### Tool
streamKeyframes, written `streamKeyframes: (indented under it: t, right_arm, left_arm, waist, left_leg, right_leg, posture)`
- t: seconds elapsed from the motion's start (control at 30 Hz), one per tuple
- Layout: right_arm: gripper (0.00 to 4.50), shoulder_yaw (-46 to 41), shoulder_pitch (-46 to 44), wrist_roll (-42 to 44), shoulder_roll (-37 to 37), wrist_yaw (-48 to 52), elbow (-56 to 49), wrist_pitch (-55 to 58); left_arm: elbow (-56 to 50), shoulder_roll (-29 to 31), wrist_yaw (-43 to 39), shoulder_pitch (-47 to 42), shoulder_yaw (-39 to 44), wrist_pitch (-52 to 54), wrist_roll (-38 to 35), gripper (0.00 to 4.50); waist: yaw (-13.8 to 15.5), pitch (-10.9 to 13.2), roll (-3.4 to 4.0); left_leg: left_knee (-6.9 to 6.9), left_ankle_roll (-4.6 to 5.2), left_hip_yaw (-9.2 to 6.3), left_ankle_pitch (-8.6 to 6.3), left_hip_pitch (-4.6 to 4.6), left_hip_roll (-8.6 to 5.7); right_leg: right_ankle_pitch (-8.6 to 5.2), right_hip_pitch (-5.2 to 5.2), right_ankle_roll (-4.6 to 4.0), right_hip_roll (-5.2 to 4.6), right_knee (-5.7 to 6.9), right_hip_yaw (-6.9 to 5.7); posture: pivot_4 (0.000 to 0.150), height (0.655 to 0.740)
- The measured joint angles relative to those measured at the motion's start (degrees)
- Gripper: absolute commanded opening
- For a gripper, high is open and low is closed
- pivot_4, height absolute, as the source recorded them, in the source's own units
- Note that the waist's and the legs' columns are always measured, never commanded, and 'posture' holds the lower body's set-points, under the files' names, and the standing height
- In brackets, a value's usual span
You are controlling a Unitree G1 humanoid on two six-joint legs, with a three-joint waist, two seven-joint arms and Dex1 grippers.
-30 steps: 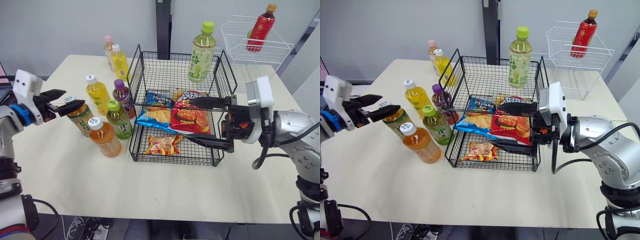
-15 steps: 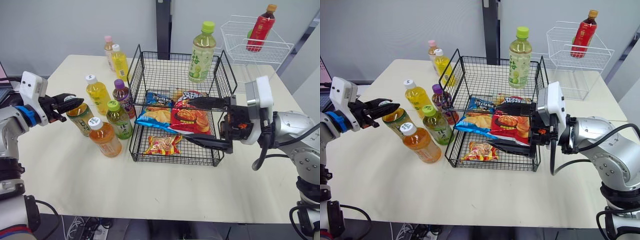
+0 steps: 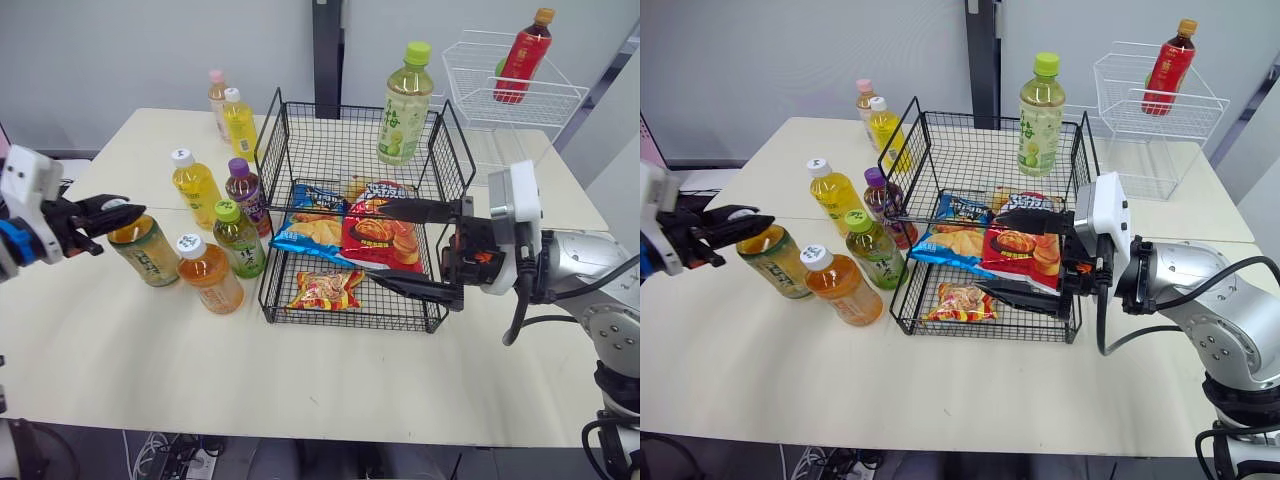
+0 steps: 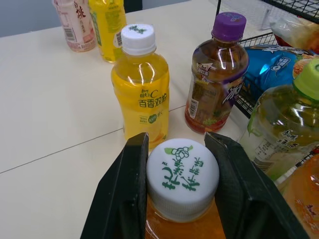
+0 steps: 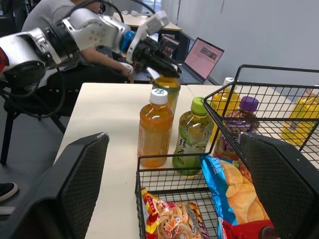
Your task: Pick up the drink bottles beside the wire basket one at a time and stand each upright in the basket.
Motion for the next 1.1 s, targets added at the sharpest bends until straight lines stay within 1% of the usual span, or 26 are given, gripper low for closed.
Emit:
streamKeyframes:
  t: [0.1, 0.17, 0.27, 0.33, 0.43, 0.53, 0.6, 0.77, 0.9, 1.0, 1.1]
  right_arm:
    - [4.5, -0.7, 1.9, -1.1, -0.2, -1.1, -0.8, -0.9]
    - [4.5, -1.8, 3.4, -2.2, -0.2, -2.2, -1.9, -2.1]
    - [4.5, -5.8, 7.4, -3.4, -0.3, -4.6, -4.4, -3.8]
    - [4.5, -9.2, 10.0, -2.4, -0.5, -6.1, -5.7, -3.8]
    - [4.5, -15.5, 13.7, 0.7, -1.7, -9.2, -7.8, -2.8]
    - [4.5, -19.5, 16.9, 2.9, -2.6, -12.7, -10.0, -2.0]
    - [4.5, -20.6, 19.0, 3.5, -2.6, -15.1, -11.7, -1.8]
    - [4.5, -20.1, 22.2, 5.1, -2.2, -20.0, -15.7, -1.6]
    - [4.5, -20.0, 23.4, 5.1, -1.4, -23.6, -17.5, -1.9]
    - [4.5, -19.9, 23.3, 4.9, -1.2, -26.0, -17.7, -2.4]
    - [4.5, -19.4, 23.3, 4.4, -1.1, -28.3, -17.8, -2.6]
  left_arm:
    - [-0.2, 4.2, -1.8, -4.3, -0.1, 2.1, -1.2, 1.37]
    - [0.3, 6.1, -3.1, -9.2, -0.9, 3.0, -1.9, 1.37]
    - [3.0, 6.8, -5.0, -18.9, -5.2, 3.7, -2.1, 1.37]
    - [5.4, 6.3, -6.5, -24.9, -9.3, 3.8, -1.7, 1.37]
    - [11.0, 2.9, -9.2, -36.3, -15.8, 3.6, 0.4, 1.37]
    - [17.9, -0.8, -12.0, -47.2, -20.8, 2.8, 3.0, 1.37]
    - [23.1, -3.5, -14.5, -54.2, -23.6, 0.9, 5.6, 1.37]
    - [35.4, -10.1, -20.4, -68.4, -29.0, -5.6, 11.8, 1.37]
    - [44.8, -13.4, -22.2, -76.2, -30.4, -12.4, 16.6, 1.37]
    - [50.0, -16.3, -22.7, -79.1, -30.3, -15.3, 18.6, 1.37]
    - [53.3, -20.8, -22.6, -80.4, -28.6, -16.6, 19.0, 1.37]
  waist:
    - [0.2, 0.0, -0.02]
    - [0.5, 0.0, -0.02]
    - [1.0, 0.0, -0.03]
    - [1.1, 0.0, -0.02]
    - [1.0, 0.0, -0.03]
    - [1.0, 0.0, -0.06]
    - [0.6, 0.0, -0.06]
    - [0.0, 0.1, -0.03]
    - [-0.2, 0.1, 0.0]
    - [-0.1, 0.2, -0.01]
    - [0.4, 0.2, -0.04]
  left_leg:
    - [0.0, 0.0, -0.05, 0.0, -0.08, -0.02]
    - [0.0, 0.0, -0.05, 0.0, -0.14, -0.05]
    - [0.03, 0.0, -0.15, 0.0, -0.21, -0.1]
    - [0.03, 0.0, -0.17, 0.0, -0.24, -0.1]
    - [0.07, 0.0, -0.24, 0.01, -0.3, -0.1]
    - [0.08, 0.0, -0.29, 0.01, -0.35, -0.11]
    - [0.07, 0.0, -0.28, 0.01, -0.37, -0.1]
    - [0.02, 0.01, -0.27, 0.01, -0.4, -0.09]
    - [-0.01, 0.01, -0.26, 0.0, -0.42, -0.1]
    - [0.0, 0.01, -0.27, 0.0, -0.44, -0.1]
    - [0.02, 0.01, -0.29, 0.0, -0.46, -0.11]
  right_leg:
    - [0.0, -0.04, 0.0, 0.0, -0.04, -0.05]
    - [-0.01, -0.06, 0.01, 0.0, -0.05, -0.05]
    - [-0.02, -0.06, 0.04, 0.0, -0.08, -0.14]
    - [-0.16, -0.06, 0.28, 0.02, -0.09, -0.15]
    - [-0.16, -0.07, 0.28, 0.05, -0.08, -0.2]
    - [-0.16, -0.08, 0.28, 0.08, -0.13, -0.23]
    - [-0.16, -0.09, 0.29, 0.11, -0.17, -0.21]
    - [-0.17, -0.14, 0.3, 0.15, -0.26, -0.14]
    - [-0.19, -0.17, 0.33, 0.16, -0.32, -0.11]
    - [-0.19, -0.17, 0.34, 0.16, -0.34, -0.15]
    - [-0.2, -0.14, 0.35, 0.13, -0.36, -0.17]
  posture:
    - [0.15, 0.74]
    - [0.15, 0.74]
    - [0.15, 0.74]
    - [0.15, 0.74]
    - [0.15, 0.74]
    - [0.15, 0.74]
    - [0.15, 0.74]
    - [0.15, 0.74]
    - [0.15, 0.74]
    - [0.15, 0.74]
    - [0.15, 0.74]
